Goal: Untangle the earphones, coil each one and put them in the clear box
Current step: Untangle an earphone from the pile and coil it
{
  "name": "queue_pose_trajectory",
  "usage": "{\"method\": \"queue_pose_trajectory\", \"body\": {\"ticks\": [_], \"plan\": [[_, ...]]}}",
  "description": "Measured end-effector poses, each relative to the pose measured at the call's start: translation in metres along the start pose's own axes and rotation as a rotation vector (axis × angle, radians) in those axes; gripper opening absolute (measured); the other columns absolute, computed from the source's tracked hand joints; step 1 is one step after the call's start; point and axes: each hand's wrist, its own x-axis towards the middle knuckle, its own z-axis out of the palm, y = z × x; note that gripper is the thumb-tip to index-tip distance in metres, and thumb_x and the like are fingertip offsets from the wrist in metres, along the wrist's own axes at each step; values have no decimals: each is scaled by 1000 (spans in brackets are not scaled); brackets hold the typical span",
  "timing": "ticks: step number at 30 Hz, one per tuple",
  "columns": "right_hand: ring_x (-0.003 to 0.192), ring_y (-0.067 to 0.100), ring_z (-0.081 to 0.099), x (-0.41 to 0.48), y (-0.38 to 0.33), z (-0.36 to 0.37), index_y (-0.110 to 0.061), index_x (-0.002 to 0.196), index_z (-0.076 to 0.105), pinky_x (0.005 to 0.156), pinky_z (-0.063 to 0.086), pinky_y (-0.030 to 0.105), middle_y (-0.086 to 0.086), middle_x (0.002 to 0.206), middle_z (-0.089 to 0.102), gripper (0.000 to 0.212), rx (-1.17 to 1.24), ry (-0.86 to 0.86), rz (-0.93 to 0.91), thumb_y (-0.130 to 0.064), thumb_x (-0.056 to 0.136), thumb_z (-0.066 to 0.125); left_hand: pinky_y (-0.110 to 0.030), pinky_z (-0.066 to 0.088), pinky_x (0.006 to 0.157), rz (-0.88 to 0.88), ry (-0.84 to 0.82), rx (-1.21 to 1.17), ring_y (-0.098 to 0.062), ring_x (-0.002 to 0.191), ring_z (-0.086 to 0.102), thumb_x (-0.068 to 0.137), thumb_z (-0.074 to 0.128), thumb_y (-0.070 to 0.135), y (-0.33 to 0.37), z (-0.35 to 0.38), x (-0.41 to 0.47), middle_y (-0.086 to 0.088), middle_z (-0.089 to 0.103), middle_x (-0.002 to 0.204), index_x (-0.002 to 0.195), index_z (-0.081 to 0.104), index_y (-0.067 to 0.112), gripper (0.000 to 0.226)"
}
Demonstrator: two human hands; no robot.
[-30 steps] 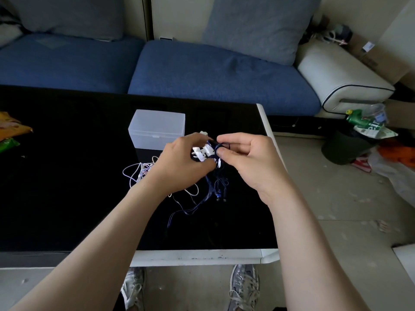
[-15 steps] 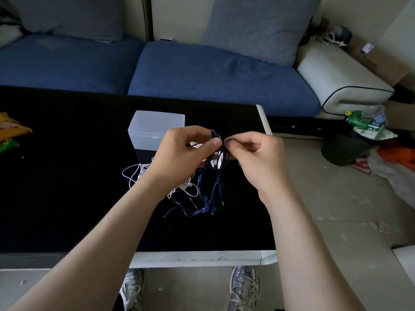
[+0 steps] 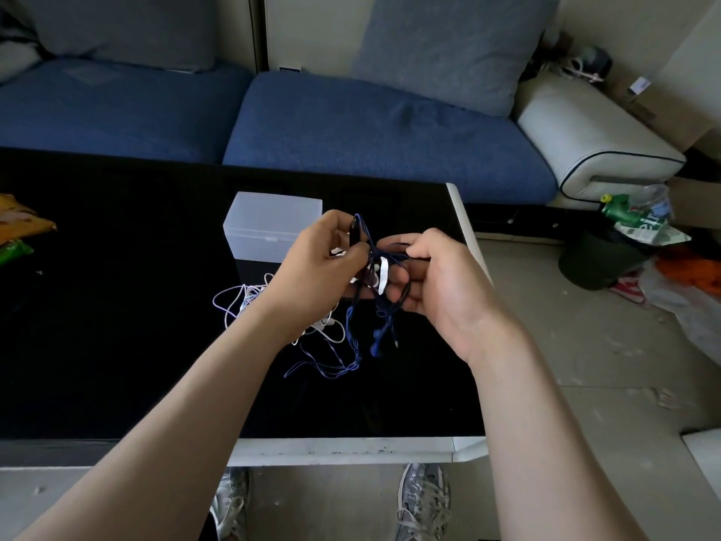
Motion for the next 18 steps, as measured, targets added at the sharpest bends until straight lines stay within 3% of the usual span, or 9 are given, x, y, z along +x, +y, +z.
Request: {"method": "queue_pose_trajectory", "body": {"ticks": [2,4,7,9,11,14,16,18], "plan": [[60,18,54,-2,-2,-1,-22,94,81,66,40,35,5,71,60,30,-90,12,-39,-13,82,55,-40,65,69,-23,-4,-28,-29,76,69,107,58,9,-1,0,-1,-17,61,97,109,62,7,5],[59,20,61,-5,-3,0,-22,105,80,63,47,32,3,77,73,32,-190,63,-74,-4,86,62,-44,66,72,-54,18,-57,-30,79,69,108,57,14,-3,-1,1,-23,60,100,111,64,5,11],[66,16,76,-7,1,1,-24,120,73,63,53,20,0,82,81,33,-257,161,-89,-8,91,76,-40,65,68,-119,67,-112,-26,72,68,109,56,16,-4,-2,4,-22,61,89,109,64,-3,20],[76,12,79,-4,6,-1,-22,124,71,74,58,22,-2,82,81,35,-316,229,-110,-15,91,80,-34,59,60,-183,62,-155,-21,64,65,110,52,12,-3,-3,5,-15,64,83,107,64,-1,19],[80,6,78,-3,8,-2,-23,118,74,82,59,26,-3,79,81,27,-383,258,-120,-22,92,80,-31,50,53,-227,38,-171,-21,60,61,110,47,10,-1,-3,4,-11,68,79,103,63,5,17],[69,3,74,-6,5,0,-24,99,77,62,51,19,-1,71,77,12,-401,247,-83,-35,97,76,-29,36,51,-245,49,-133,-17,55,48,108,49,17,-1,-6,5,-9,71,80,95,61,12,19],[75,12,77,-5,5,2,-16,91,79,66,55,28,4,75,77,26,-414,245,-60,-39,99,71,-29,33,53,-260,58,-123,-17,57,40,107,51,21,-1,-8,6,-7,69,79,92,62,15,20],[82,26,78,-4,4,3,-9,87,79,87,61,45,9,81,77,26,-380,240,-34,-31,96,69,-31,33,55,-272,51,-112,-17,59,38,105,53,22,-1,-8,5,-5,66,78,89,63,15,20]]}}
